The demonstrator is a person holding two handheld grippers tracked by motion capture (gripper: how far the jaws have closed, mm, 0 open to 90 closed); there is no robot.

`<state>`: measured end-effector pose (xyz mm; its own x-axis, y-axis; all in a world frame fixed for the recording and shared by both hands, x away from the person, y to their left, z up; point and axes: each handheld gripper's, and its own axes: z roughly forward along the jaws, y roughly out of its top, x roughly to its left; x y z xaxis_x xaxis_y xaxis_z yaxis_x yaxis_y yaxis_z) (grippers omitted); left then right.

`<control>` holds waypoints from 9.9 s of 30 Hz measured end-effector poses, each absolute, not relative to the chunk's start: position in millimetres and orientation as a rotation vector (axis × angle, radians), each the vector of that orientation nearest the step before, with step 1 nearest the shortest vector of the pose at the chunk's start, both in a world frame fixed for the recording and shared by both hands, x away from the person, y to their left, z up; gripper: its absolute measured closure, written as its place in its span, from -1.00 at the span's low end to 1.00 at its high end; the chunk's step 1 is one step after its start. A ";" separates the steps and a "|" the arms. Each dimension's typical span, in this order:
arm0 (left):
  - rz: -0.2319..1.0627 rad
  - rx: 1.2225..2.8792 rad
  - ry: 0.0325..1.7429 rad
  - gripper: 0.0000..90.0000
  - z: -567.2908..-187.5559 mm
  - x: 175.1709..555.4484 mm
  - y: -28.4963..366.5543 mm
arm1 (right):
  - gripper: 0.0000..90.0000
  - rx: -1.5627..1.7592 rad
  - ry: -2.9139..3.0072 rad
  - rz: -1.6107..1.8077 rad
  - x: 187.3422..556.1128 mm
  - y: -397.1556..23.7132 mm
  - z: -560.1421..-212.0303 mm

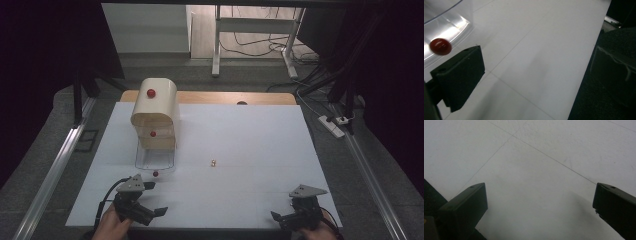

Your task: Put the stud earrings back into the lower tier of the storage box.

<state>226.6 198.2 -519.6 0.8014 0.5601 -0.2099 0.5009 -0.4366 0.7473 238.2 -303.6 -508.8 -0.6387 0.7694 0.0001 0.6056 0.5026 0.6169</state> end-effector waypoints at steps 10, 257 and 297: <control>0.090 2.152 0.720 -1.00 -518.8 237.6 173.3 | -1.00 1.156 2.475 0.848 238.4 -303.4 -509.1; 0.274 2.109 1.065 0.27 -475.1 328.9 202.3 | -1.00 1.126 2.500 0.855 237.1 -302.5 -509.1; 0.178 2.093 0.873 -0.74 -461.6 322.3 158.6 | -1.00 1.135 2.502 0.860 237.3 -302.6 -509.2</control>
<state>322.3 158.6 -461.6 0.7473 0.6412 -0.1742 0.5223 -0.4049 0.7505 237.3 -302.6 -509.2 -0.6604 0.7509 0.0057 0.5958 0.5193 0.6126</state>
